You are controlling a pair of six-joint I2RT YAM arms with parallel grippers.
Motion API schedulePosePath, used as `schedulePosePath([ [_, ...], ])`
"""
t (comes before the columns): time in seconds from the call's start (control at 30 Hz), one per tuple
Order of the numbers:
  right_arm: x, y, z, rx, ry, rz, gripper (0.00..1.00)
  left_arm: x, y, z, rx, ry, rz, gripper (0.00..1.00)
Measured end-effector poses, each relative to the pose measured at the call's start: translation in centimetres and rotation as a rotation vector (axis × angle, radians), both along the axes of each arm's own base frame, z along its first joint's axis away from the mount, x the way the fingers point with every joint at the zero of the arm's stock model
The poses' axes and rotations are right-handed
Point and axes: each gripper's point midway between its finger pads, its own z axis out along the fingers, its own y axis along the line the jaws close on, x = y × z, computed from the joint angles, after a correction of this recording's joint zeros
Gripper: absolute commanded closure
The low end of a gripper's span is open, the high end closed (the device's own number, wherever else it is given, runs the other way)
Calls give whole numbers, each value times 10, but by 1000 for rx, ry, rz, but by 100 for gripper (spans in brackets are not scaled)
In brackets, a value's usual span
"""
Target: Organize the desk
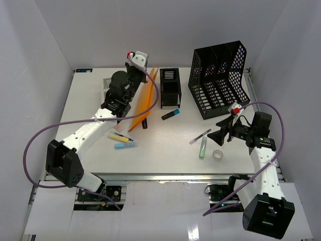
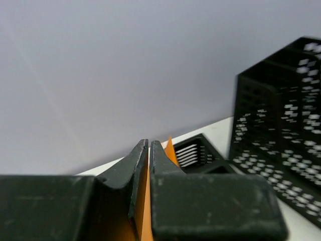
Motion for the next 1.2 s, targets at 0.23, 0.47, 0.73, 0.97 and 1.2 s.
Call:
schedulePosePath([
  [0.23,7,3,11,54,70,25,8,-33,-9,16,-82,66,-134,88],
  [0.47,7,6,18,74,89,31,9,-33,-35,-56,-49,357,-232,6],
  [0.73,1,7,-5,99,179,-1,9,-26,-60,-157,-24,722,-182,2],
  [0.97,1,7,-9,98,193,-14,9,7,-100,-167,32,787,49,2],
  [1.2,4,5,-11,87,191,-29,9,9,-102,-211,179,821,331,2],
])
